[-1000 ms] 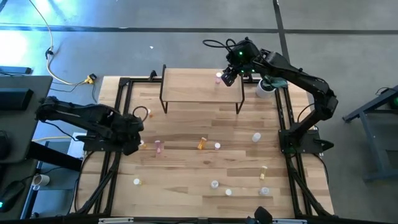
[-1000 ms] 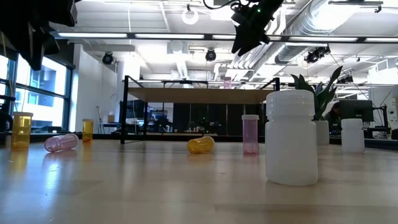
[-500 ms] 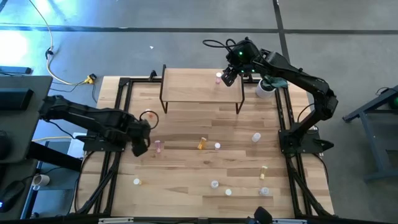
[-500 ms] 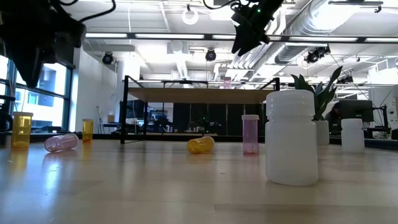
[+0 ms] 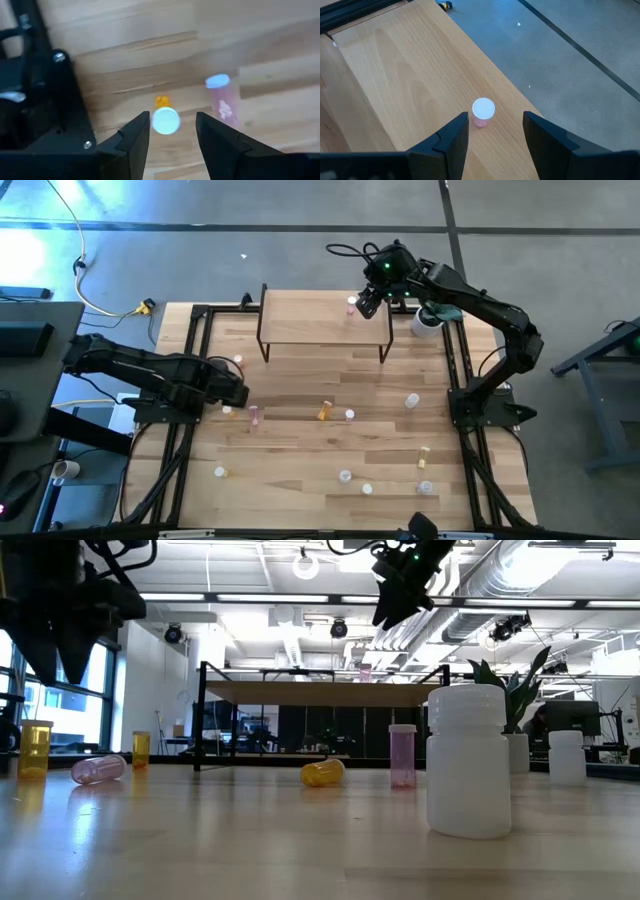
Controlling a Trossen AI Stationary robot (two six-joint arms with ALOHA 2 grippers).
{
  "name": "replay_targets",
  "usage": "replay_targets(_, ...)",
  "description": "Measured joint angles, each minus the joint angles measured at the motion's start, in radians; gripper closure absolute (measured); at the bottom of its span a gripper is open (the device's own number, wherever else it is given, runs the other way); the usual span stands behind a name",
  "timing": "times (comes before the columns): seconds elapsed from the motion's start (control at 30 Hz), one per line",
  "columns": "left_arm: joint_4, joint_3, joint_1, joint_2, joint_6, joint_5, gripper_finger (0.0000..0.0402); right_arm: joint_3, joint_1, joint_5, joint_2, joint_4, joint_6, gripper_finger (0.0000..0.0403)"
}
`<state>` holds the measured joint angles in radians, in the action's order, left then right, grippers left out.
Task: Pick and place medicine bottles onto shelf by color
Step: Put the bottom left orange pill bottle on the shelf
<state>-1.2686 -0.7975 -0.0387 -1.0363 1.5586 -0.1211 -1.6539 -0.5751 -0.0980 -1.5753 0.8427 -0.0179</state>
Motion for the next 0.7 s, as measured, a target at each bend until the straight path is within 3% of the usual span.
replay_targets(0.7, -0.002, 0.0, 0.0, -0.186, 0.059, 0.067, 0.0252, 0.0, 0.0, 0.0, 0.0, 0.002, 0.0, 0.0224)
